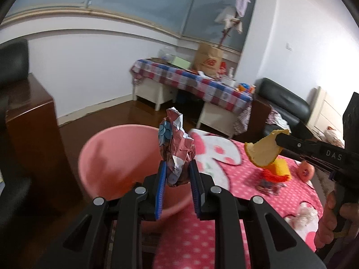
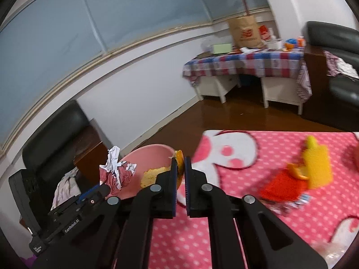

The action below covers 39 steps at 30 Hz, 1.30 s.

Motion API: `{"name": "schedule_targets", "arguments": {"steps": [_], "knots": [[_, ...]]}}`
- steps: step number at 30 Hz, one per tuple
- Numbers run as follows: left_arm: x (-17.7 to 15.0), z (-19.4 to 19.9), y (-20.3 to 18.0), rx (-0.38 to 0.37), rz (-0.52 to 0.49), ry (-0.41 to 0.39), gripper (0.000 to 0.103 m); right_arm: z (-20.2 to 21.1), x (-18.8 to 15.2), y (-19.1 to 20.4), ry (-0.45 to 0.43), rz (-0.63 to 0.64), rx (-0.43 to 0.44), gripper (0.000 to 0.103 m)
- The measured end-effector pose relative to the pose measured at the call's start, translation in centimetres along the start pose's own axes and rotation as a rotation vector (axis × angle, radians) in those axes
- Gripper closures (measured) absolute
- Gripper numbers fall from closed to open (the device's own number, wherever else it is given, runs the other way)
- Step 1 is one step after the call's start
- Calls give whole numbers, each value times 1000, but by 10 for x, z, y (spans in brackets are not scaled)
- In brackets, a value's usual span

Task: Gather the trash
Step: 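Grasp the yellow peel with the right tool and carry both items toward the bucket, then open the left tool over the pink bucket while the right tool releases the yellow peel, then move both tools back over the bedspread toward the remaining trash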

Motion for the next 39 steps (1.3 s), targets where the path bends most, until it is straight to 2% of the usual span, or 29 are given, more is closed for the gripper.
{"name": "schedule_targets", "arguments": {"steps": [7,14,18,21,22,26,39], "knots": [[-2,-10,43,61,40,29,83,-54,-4,36,81,64,26,97],[-15,-20,51,85,42,71,83,-88,-18,42,150,85,15,97],[-19,-23,54,106,49,88,82,-103,-27,45,203,63,37,97],[-18,-23,54,121,46,86,69,-111,-33,46,242,39,61,96],[-18,-22,54,125,45,82,66,-112,-33,47,245,36,71,94],[-18,-19,53,130,42,75,65,-106,-32,46,229,33,84,76],[-20,-7,32,109,22,75,65,-64,-44,33,192,-8,95,75]]}}
Point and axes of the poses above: each gripper's, at about its wrist camera, not at the fingertips, and z roughly against the way its jaws point, y to its left, x to its top, the point moved 9 cm from there along -z, roughly the way its jaws point, and after that the axes turned 7 degrees about y, right-handed, at the moved point
